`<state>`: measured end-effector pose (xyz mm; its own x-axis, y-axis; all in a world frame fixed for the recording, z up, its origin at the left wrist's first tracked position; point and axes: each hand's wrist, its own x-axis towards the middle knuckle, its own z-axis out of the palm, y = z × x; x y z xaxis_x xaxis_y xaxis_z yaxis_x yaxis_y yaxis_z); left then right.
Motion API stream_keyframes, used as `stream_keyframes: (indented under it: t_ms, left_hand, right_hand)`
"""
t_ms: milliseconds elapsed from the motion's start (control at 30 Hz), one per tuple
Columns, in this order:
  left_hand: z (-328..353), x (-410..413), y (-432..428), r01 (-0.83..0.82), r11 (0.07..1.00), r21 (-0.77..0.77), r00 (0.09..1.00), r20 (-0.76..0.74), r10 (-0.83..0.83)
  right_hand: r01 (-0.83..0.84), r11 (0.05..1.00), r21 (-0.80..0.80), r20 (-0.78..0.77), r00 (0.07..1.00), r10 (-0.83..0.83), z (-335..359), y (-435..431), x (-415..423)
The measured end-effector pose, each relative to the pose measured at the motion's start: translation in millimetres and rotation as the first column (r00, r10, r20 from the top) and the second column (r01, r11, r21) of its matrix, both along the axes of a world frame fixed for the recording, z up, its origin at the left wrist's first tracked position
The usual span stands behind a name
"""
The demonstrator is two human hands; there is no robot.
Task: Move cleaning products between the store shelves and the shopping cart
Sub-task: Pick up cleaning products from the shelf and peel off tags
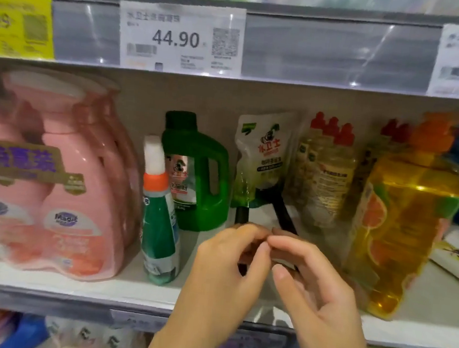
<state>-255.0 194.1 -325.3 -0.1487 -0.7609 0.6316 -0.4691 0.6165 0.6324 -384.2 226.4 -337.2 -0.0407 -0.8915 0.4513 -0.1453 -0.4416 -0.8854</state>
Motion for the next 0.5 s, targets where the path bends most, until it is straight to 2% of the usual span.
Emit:
stream_keyframes:
  t_ms: [133,267,367,500]
  left_hand:
    - [3.7,23.0,11.7,-0.099,0.995,-0.031,0.984,-0.154,0.093]
    - [0.7,56.0,13.9,-0.260,0.965,-0.045,0.920,-0.316,0.233]
    - [-5.5,82.9,11.7,-0.301,0.954,0.012,0.895,-0.341,0.286]
    - [-13.8,110.8,4.8,-0.296,0.955,-0.008,0.916,-0.287,0.282]
  right_hand:
    - [-0.111,0.992,-0.067,0.009,0.994,0.112,12.3,-7.4,23.4]
    - [-0.205,0.977,-0.048,0.055,0.977,0.208,17.0,-21.7,57.1]
    - [-0.157,0.988,0.009,0.057,0.986,0.156,11.0,-34.3,92.1]
    - [0.016,0.998,0.054,-0.027,1.000,-0.014,-6.2,-56.0,129.6]
